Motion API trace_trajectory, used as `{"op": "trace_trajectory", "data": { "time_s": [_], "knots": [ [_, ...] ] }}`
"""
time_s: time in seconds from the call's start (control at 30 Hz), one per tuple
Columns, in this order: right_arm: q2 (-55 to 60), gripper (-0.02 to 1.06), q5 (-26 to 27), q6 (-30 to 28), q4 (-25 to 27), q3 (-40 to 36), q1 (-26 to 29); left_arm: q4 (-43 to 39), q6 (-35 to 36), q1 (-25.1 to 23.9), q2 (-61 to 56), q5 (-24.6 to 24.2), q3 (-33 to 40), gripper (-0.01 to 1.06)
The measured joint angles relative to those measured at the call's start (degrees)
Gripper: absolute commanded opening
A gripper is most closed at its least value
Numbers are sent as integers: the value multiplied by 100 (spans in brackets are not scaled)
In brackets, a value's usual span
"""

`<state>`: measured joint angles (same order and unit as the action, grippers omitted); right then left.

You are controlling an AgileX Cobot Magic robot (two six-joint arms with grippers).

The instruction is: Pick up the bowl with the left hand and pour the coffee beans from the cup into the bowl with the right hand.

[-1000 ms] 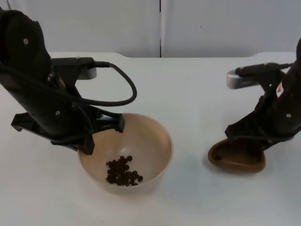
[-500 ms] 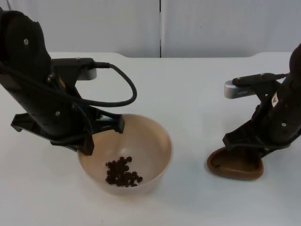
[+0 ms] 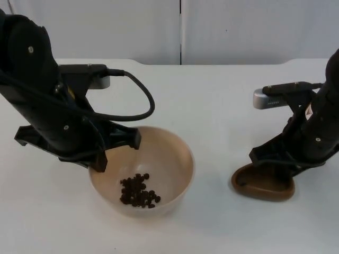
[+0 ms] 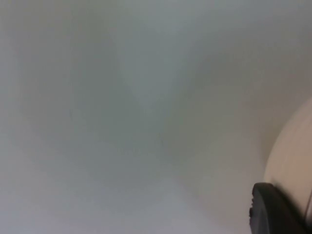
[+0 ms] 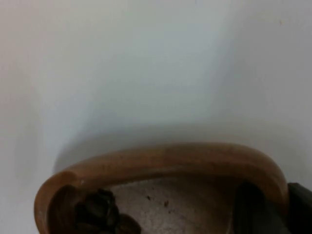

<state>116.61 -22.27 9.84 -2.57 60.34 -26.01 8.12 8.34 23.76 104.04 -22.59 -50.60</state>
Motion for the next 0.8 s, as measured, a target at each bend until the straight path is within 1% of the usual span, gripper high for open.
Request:
{"op": "trace_trajectory", "data": {
  "time_s": [0.3,0.47,0.8],
  "knots": [
    [0,0,-1,0,0,0,0,-27,-102,0,0,58,0,0],
    [0,0,-1,0,0,0,0,-35,-295,0,87,81,0,0],
    [0,0,-1,0,0,0,0,-24,-330,0,271,91,0,0]
  ]
}}
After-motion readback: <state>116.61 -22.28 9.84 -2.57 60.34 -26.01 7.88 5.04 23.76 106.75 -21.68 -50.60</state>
